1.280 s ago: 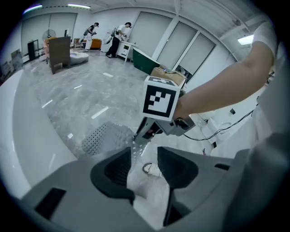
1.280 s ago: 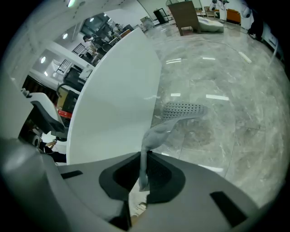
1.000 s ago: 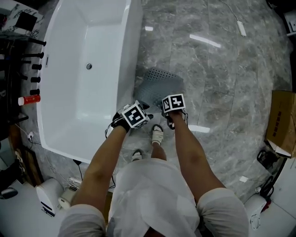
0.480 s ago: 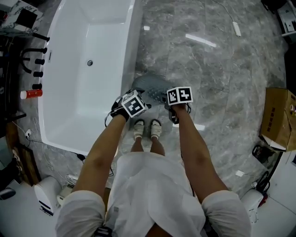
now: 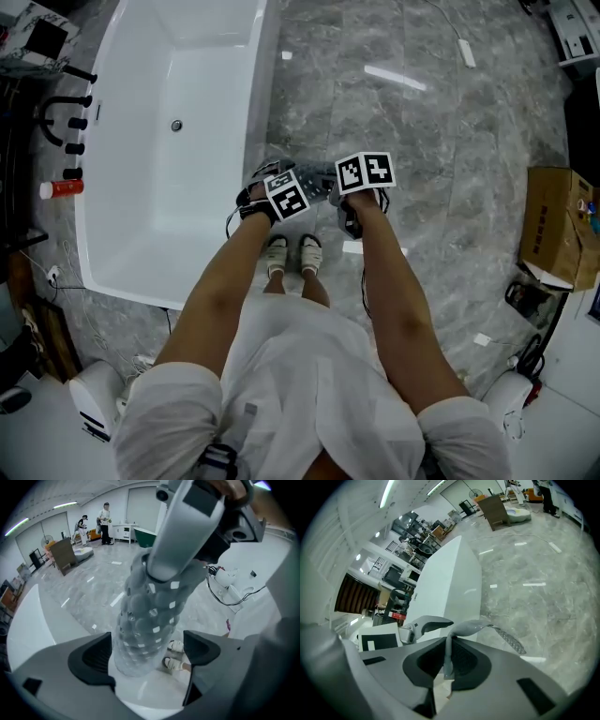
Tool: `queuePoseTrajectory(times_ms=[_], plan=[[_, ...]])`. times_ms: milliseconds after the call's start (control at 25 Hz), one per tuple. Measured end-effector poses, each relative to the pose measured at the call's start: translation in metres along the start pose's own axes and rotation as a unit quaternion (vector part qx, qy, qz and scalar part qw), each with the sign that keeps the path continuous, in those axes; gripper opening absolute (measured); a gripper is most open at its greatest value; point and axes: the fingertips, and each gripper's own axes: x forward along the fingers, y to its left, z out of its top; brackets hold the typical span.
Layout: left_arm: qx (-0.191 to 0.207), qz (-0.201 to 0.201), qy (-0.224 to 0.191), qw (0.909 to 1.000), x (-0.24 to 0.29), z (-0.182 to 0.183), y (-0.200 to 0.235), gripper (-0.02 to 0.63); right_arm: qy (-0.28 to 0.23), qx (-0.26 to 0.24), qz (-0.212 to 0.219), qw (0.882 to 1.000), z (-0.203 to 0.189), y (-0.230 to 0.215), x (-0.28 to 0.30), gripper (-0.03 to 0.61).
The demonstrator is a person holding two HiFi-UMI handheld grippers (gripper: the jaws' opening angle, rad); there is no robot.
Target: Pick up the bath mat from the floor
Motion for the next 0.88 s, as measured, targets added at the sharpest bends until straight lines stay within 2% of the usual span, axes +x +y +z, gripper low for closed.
queuePoseTrajectory(times_ms=[160,320,440,600,680,880], plan=[[0.008,0.036,-0.007,0.9993,0.001,0.011,0.007,0.466,-0.001,-0.010,0.022,1.000,0.005,0.020,-0.007,0.041],[0.013,0.045,0.000,0.9989,-0.001,0.013,0.015,0.452,0.006,-0.020,0.036,0.999,0.005,0.031,-0.009,0.041],[0.015,0.053,0.002,0.9985,-0.008,0.014,0.021,0.269,0.005,-0.024,0.049,0.998,0.007,0.033,-0.012,0.043],[0.040,0.063,0.006,0.9972,-0.015,0.014,0.024,0.096,0.003,-0.035,0.056,0.998,0.012,0.032,-0.013,0.044],[0.046,0.061,0.009,0.9971,-0.018,0.015,0.023,0.064,0.013,-0.051,0.056,0.997,0.013,0.032,-0.015,0.054],[0.051,0.046,0.017,0.9975,-0.024,0.021,0.015,0.054,0.021,-0.097,0.045,0.994,0.017,0.023,-0.027,0.126]])
